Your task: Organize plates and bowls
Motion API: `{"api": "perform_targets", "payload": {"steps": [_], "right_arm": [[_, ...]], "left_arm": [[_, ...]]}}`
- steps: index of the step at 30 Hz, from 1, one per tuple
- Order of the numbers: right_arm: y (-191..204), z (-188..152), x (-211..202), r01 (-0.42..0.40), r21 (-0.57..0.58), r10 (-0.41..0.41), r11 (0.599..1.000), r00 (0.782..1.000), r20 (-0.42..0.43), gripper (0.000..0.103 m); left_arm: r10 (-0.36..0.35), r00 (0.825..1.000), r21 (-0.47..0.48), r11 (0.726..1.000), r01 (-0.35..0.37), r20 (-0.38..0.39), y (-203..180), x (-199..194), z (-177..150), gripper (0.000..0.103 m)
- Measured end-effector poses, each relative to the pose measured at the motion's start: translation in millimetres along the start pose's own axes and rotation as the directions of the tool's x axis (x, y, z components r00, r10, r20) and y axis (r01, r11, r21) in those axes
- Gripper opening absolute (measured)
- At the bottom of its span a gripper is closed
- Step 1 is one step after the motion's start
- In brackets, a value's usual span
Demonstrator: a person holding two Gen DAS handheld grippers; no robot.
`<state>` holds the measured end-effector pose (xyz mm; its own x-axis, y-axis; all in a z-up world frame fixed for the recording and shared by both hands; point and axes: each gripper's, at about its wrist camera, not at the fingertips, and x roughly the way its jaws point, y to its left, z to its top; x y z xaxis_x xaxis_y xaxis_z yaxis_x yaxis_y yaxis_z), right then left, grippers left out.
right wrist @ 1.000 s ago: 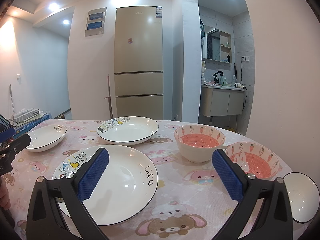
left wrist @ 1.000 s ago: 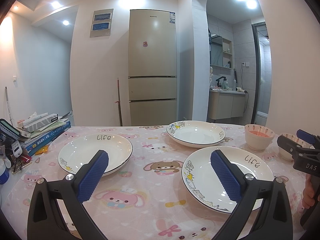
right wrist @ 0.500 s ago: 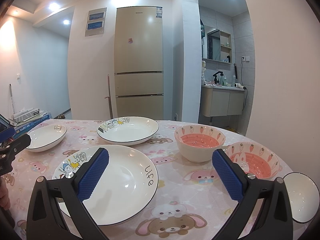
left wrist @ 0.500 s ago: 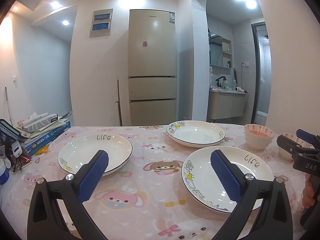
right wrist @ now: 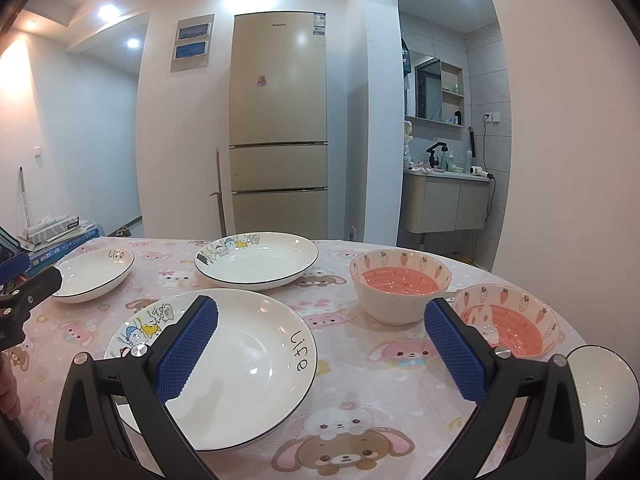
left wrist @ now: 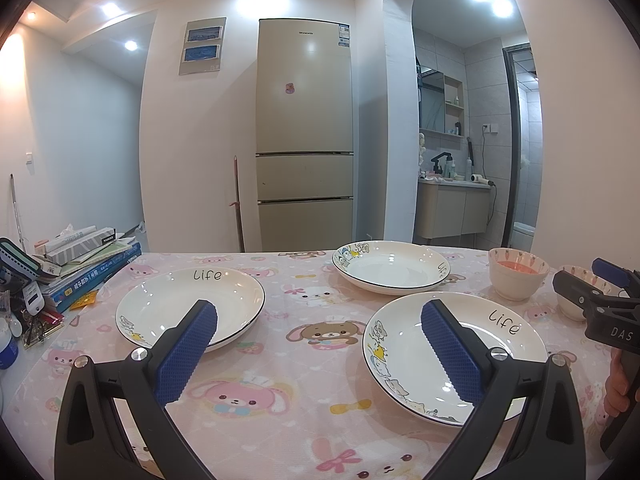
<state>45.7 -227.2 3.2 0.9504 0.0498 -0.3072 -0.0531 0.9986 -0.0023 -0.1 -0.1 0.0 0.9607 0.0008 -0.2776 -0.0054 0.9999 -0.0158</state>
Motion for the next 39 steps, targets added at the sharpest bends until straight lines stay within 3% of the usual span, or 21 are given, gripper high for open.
{"api": "perform_targets", "payload": {"steps": [19,23,25,31,39], "right_arm": [[-1.4,-2.4,-1.8,0.026,0.008,-0.026,1.0,1.0,0.013,0.103],[0.0,-3.5,-1.9,0.002,0.005,-0.002,1.0,1.0,0.012,0.103],[2.2,-3.4,-2.0,-0.017,-0.001,0.017,1.0,1.0,0.006,0.103],[1.3,-2.6,0.4,-0.012,0.008,0.012,1.0,1.0,-0.007,0.103],[0.7,-1.8,3.0,-0.022,-0.007,0.022,1.0,1.0,-0.01,0.103]], "left_arm": [[-0.018,1.0,0.003,1.0,0.018,0.002,-1.1,-2.0,1.0,0.103],[-0.031,1.0,0.007,1.0,0.031,0.002,-3.4,-1.8,-0.3,0.103],[-0.074,0.997,0.009,0.997,0.074,0.003,-4.5,-3.2,-0.3,0.103],[-0.042,0.999,-0.002,0.999,0.042,0.002,-3.0,-1.9,-0.2,0.103],[-0.067,0.998,0.015,0.998,0.067,-0.003,-6.8,-2.4,-1.1,0.103]]}}
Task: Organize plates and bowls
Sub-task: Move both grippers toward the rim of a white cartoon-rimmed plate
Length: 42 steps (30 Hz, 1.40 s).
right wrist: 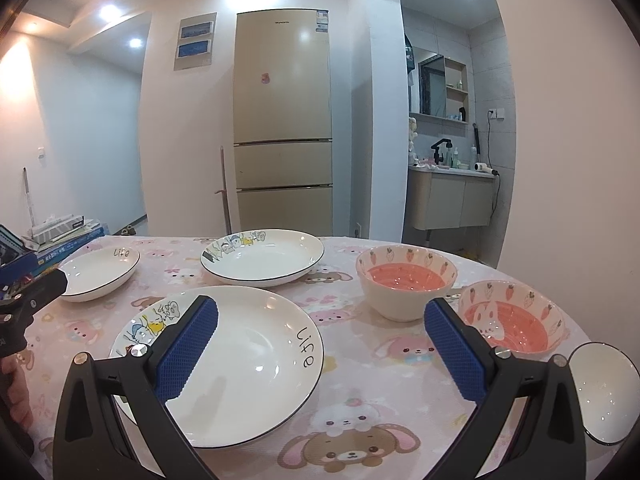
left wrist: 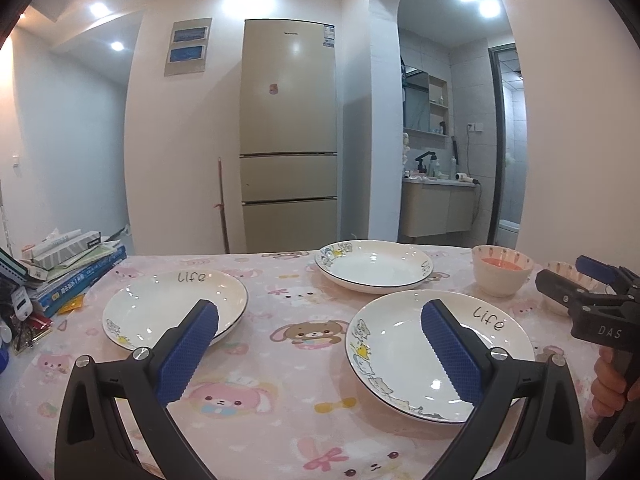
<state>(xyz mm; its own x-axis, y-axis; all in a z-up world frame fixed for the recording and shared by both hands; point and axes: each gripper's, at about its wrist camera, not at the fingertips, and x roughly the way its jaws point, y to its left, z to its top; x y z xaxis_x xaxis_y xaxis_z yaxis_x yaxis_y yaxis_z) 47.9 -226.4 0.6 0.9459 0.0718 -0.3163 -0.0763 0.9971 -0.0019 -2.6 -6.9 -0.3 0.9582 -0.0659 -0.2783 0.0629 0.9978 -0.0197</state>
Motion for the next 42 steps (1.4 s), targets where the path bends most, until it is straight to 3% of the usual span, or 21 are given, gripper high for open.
{"api": "perform_targets", "payload": {"steps": [11,14,20,25,30,42], "right_arm": [[1,0,6,-0.003,0.007,0.003,1.0,1.0,-0.029,0.103],[-1,0,15,-0.009,0.022,0.011,1.0,0.997,-0.072,0.103],[-3,-1,13,0.005,0.034,-0.002,0.999,0.997,-0.076,0.103],[-7,1,17,0.03,0.027,-0.026,0.999,0.987,-0.156,0.103],[-12,10,14,0.054,0.021,-0.05,0.998,0.982,-0.181,0.103],[-36,35,-9,0.057,0.066,-0.043,0.996,0.98,-0.197,0.097]], "left_arm": [[-0.025,1.0,0.006,1.0,0.025,-0.003,1,3,0,0.103],[-0.024,1.0,0.007,1.0,0.024,-0.01,0,5,0,0.103],[-0.004,1.0,0.007,1.0,0.004,-0.007,2,1,0,0.103],[0.029,0.998,0.053,0.998,-0.026,-0.047,-7,0,5,0.103],[0.058,0.996,0.059,0.997,-0.054,-0.062,-14,-6,20,0.103],[-0.044,0.99,0.025,0.999,0.048,-0.137,-60,1,61,0.101]]}}
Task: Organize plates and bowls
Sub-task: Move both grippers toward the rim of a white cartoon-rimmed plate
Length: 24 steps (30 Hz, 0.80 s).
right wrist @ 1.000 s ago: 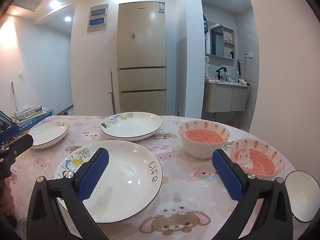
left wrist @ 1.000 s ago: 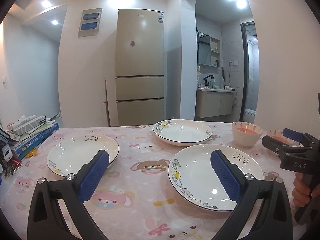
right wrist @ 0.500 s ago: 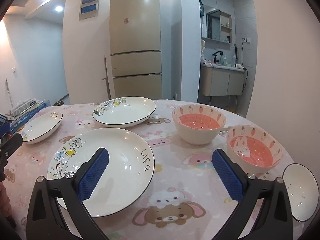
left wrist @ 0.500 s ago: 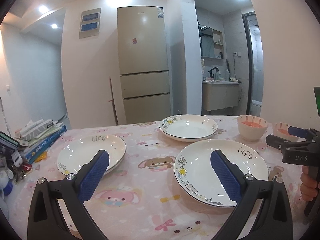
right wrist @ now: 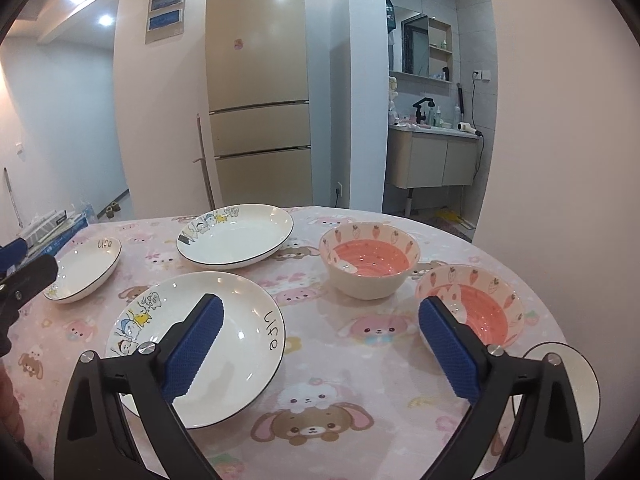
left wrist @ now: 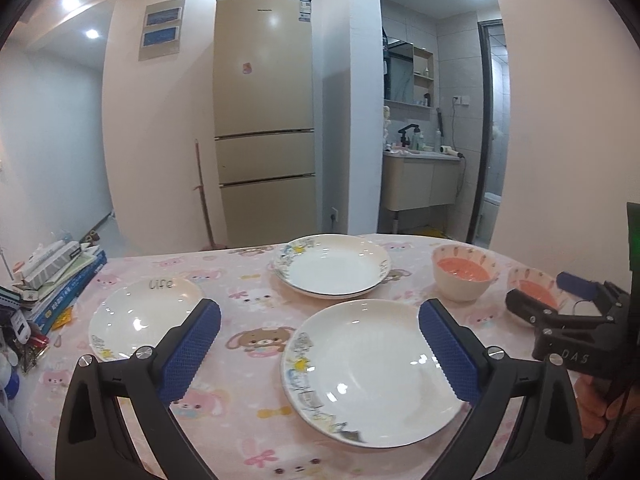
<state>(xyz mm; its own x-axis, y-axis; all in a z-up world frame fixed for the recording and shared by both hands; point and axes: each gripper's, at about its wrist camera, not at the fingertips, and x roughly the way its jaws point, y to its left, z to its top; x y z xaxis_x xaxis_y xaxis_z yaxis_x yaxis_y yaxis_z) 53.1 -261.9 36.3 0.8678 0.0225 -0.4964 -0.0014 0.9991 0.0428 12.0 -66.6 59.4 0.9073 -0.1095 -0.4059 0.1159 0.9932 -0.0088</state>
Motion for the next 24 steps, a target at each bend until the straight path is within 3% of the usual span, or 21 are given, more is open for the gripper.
{"api": "perform_targets", "payload": {"steps": [4,9,13,16,20,24], "right_arm": [[-15,1,-3,-0.014,0.023,0.014,1.0,1.0,-0.019,0.094],[-54,16,-7,-0.038,0.069,0.041,0.997,0.998,-0.051,0.091],[-107,38,-14,-0.038,0.15,0.052,0.988,0.995,-0.091,0.089],[-146,45,-17,0.01,0.193,0.014,0.981,0.992,-0.126,0.086],[-179,41,-19,0.063,0.212,-0.028,0.975,0.986,-0.164,0.083],[-194,27,-23,0.078,0.244,-0.031,0.967,0.981,-0.19,0.081]], "left_arm": [[-0.026,1.0,0.013,1.0,0.026,-0.018,-23,5,7,0.101],[-0.09,0.991,0.002,0.996,0.091,-0.099,-50,23,20,0.098],[-0.163,0.975,-0.042,0.986,0.158,-0.149,-75,40,35,0.096],[-0.177,0.968,-0.016,0.984,0.177,-0.178,-102,51,39,0.092],[-0.238,0.941,-0.016,0.97,0.241,-0.241,-132,67,36,0.089],[-0.259,0.928,0.003,0.963,0.27,-0.268,-156,74,31,0.086]]}}
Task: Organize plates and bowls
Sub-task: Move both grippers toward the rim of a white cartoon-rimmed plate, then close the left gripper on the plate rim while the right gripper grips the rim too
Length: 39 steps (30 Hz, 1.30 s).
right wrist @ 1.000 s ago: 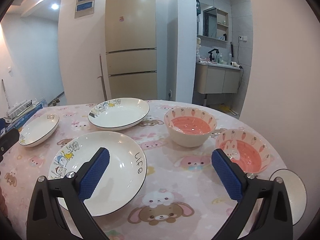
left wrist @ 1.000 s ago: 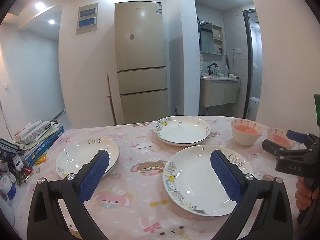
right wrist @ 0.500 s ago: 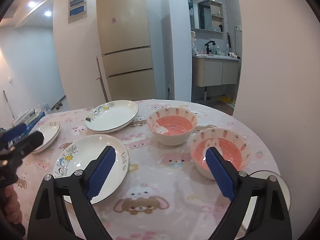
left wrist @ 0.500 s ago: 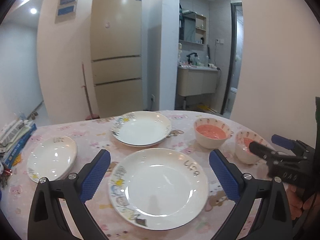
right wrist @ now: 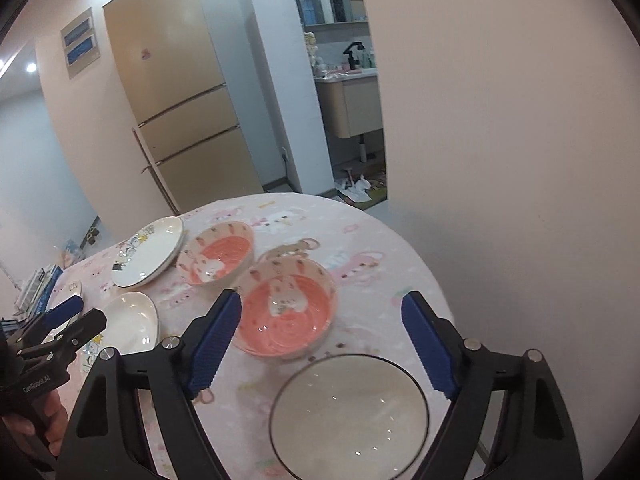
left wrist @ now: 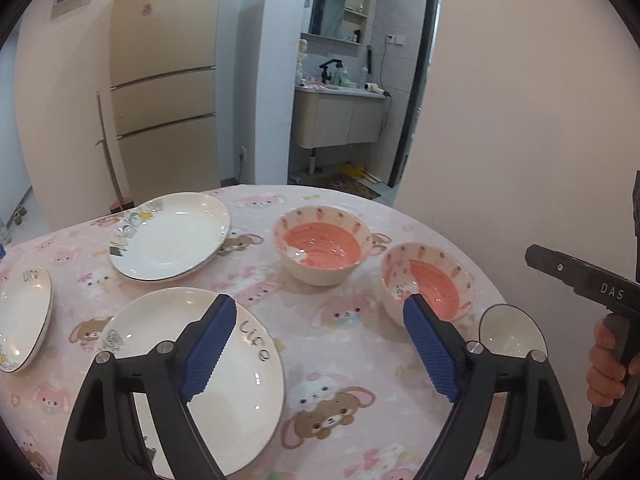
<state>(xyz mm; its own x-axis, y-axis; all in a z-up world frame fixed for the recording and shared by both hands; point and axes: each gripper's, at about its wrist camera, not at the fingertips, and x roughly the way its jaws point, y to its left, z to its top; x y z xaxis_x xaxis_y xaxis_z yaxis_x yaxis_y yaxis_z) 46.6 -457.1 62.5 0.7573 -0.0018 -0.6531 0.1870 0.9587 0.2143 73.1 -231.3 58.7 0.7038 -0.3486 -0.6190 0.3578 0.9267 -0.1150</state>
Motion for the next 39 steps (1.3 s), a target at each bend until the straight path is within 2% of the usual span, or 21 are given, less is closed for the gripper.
{"api": "perform_targets", "payload": {"steps": [3,6,8,14,16,20,23,25,27,30,33,35,36,37,38,39], "right_arm": [[10,-9,4,-0.049,0.002,0.049,0.999,0.999,-0.021,0.078],[40,-15,12,-0.124,-0.037,0.122,0.992,0.992,-0.039,0.077],[63,-16,18,-0.166,-0.075,0.162,0.983,0.986,-0.048,0.076],[125,-5,40,-0.256,-0.117,0.251,0.96,0.966,-0.057,0.074],[146,-1,46,-0.278,-0.13,0.273,0.952,0.96,-0.057,0.073],[184,17,67,-0.324,-0.114,0.316,0.939,0.945,-0.084,0.07],[205,42,84,-0.32,-0.086,0.315,0.943,0.947,-0.068,0.068],[213,62,97,-0.318,-0.056,0.315,0.947,0.948,-0.049,0.065],[221,80,113,-0.327,-0.017,0.326,0.945,0.944,-0.045,0.062],[232,96,139,-0.363,0.014,0.363,0.932,0.93,-0.06,0.058],[242,99,173,-0.375,0.009,0.372,0.927,0.918,-0.137,0.057],[246,97,200,-0.371,0.009,0.363,0.929,0.905,-0.221,0.053],[249,95,216,-0.37,0.016,0.36,0.929,0.891,-0.277,0.051],[250,92,230,-0.367,0.028,0.356,0.93,0.876,-0.325,0.049],[251,89,243,-0.36,0.037,0.348,0.932,0.864,-0.363,0.048],[250,86,250,-0.35,0.038,0.338,0.936,0.862,-0.377,0.047]], "left_arm": [[0.024,0.999,0.02,1.0,-0.024,0.023,0,-2,-9,0.085],[0.118,0.991,0.02,0.993,-0.12,0.061,23,-11,-19,0.084],[0.155,0.986,0.018,0.988,-0.156,0.053,40,-17,-23,0.084],[0.259,0.965,-0.116,0.96,-0.253,0.038,121,-45,-28,0.084],[0.281,0.959,-0.169,0.948,-0.271,0.04,144,-53,-26,0.079],[0.287,0.957,-0.233,0.934,-0.272,0.032,179,-49,-11,0.074],[0.276,0.96,-0.258,0.931,-0.258,0.039,200,-35,13,0.067],[0.291,0.956,-0.268,0.925,-0.269,0.044,209,-23,31,0.05],[0.314,0.948,-0.301,0.91,-0.285,0.052,222,-12,50,0.05],[0.288,0.956,-0.331,0.909,-0.254,0.057,241,5,73,0.05],[0.295,0.956,-0.362,0.892,-0.27,0.013,261,29,81,0.05],[0.243,0.969,-0.441,0.866,-0.236,-0.041,285,50,78,0.05],[0.218,0.971,-0.492,0.838,-0.236,-0.094,302,66,75,0.049],[0.205,0.97,-0.517,0.821,-0.241,-0.127,310,76,73,0.045],[0.179,0.973,-0.536,0.812,-0.23,-0.145,317,85,71,0.043],[0.147,0.977,-0.55,0.809,-0.208,-0.153,325,93,69,0.042]]}}
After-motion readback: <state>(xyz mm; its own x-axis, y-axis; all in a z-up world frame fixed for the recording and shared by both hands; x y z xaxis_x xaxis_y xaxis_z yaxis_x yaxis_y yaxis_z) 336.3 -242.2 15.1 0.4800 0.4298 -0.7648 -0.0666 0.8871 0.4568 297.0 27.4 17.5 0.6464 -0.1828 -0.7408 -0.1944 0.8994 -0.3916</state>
